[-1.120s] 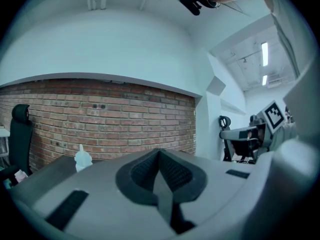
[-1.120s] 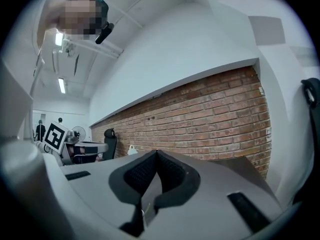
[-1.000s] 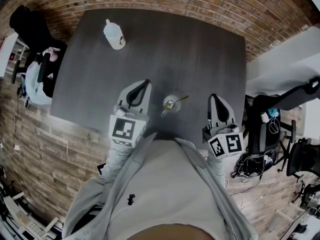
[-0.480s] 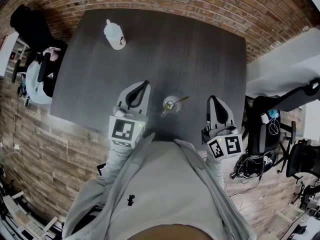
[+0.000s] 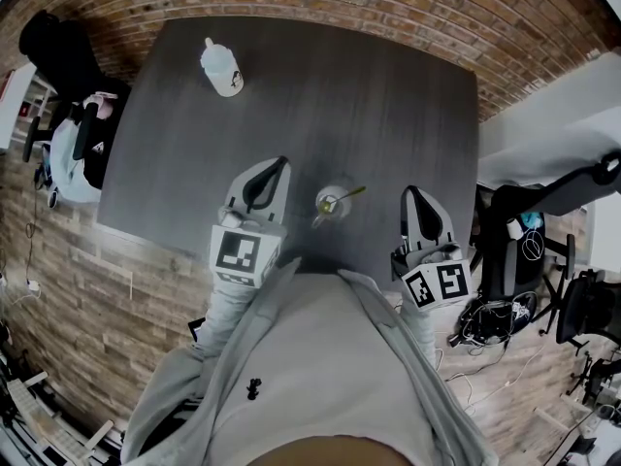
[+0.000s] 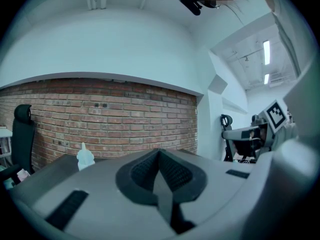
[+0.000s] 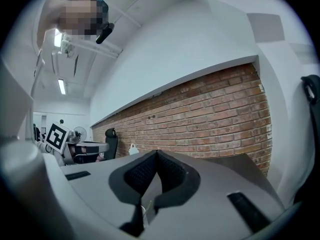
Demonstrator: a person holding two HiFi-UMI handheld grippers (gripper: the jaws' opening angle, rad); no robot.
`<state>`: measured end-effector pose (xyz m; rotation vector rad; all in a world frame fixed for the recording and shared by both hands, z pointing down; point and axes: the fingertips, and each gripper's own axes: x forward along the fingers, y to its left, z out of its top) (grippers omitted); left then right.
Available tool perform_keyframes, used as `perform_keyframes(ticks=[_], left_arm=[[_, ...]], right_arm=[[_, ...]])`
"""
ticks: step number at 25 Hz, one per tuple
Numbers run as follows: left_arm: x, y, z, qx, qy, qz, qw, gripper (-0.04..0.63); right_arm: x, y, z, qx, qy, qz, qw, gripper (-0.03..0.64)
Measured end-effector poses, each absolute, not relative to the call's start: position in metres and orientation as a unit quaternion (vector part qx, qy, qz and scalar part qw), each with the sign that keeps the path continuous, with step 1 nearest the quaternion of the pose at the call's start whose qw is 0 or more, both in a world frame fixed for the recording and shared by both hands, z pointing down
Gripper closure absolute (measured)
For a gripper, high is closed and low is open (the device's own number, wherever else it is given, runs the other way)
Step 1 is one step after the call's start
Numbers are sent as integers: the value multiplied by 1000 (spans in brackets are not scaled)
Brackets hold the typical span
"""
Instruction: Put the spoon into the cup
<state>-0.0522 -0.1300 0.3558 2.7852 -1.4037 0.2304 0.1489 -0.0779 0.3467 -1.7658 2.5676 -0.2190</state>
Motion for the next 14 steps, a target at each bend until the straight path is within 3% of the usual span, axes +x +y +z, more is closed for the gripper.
perform_keyframes(ticks=[14], left_arm=[[-53,-132,358,889,-451,73,10,576]], right_arm=[[148,-78,345,-564,822,-72,14,600]])
